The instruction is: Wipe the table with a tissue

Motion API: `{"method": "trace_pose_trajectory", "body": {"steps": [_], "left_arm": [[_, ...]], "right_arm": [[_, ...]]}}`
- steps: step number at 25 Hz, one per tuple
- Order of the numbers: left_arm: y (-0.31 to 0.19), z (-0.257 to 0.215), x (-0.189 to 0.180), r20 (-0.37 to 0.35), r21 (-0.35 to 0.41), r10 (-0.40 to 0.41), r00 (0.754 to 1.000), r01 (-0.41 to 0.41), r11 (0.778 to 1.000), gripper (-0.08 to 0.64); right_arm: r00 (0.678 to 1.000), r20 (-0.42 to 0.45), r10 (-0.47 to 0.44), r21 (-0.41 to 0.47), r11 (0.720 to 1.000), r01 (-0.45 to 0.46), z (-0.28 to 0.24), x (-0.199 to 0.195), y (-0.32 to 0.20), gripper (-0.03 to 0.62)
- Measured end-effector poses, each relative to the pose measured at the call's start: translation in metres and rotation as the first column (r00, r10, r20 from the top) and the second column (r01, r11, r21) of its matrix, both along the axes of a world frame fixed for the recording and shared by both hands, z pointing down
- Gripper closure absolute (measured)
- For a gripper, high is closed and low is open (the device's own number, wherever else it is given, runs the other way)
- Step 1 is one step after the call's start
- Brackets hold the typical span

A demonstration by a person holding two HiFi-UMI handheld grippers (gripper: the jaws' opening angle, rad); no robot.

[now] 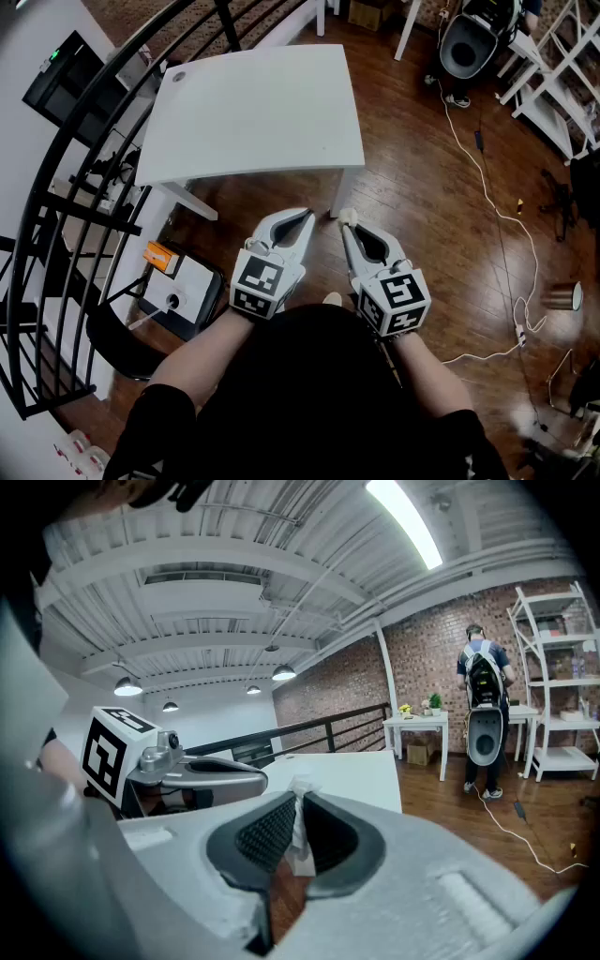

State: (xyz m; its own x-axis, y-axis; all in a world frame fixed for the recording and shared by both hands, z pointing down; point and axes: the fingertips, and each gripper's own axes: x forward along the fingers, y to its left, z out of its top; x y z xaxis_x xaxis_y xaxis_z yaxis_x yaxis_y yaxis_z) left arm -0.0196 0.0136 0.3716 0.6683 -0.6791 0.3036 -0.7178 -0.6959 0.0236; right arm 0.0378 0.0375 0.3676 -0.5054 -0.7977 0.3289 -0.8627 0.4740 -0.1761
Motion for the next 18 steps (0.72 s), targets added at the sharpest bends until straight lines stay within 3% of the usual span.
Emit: {"method": "trace_pose_trajectory", "body": {"steps": [18], "left_arm": [[0.010, 0.000, 0.031, 0.008, 0.015, -0.052, 0.999, 0.052, 0.999, 0.548]], "right_arm": [[0.998, 0.008, -0.055, 0.008, 0.998, 0.055, 0.002, 0.031, 0.009, 0.577]]}}
